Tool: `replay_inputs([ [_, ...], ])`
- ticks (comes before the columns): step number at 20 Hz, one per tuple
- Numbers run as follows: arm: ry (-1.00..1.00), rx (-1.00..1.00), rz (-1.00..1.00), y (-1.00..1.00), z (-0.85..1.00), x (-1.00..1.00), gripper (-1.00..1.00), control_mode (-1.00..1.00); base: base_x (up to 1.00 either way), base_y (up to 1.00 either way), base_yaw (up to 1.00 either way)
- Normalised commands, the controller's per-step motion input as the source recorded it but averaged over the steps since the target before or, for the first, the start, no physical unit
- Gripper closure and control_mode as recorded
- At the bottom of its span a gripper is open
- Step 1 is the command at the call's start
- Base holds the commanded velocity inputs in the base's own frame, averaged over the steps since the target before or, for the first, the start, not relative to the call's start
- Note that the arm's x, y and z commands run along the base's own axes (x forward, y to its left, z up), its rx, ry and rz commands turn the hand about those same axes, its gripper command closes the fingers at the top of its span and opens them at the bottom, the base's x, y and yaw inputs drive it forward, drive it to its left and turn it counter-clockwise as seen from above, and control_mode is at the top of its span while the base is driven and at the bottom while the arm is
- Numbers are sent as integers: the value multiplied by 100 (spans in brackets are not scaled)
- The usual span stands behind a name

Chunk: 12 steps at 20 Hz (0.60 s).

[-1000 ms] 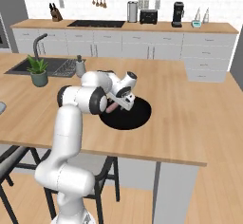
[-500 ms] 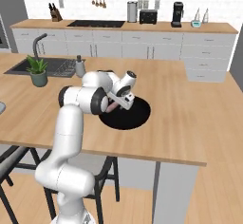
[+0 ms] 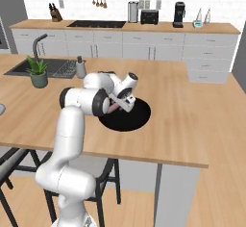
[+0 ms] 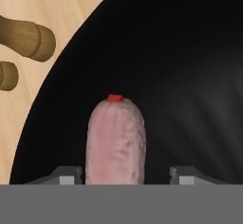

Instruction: Place one bun and one sausage from the bowl on each plate.

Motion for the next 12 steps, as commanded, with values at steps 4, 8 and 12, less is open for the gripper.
replay_inputs([
  [4,20,0,-2,37,-8,0,100,-100,0,0,0],
  [8,19,0,0,33,0,0,100,-100,0,0,0],
  [12,4,-3,0,-1,14,-4,100,-100,0,0,0],
])
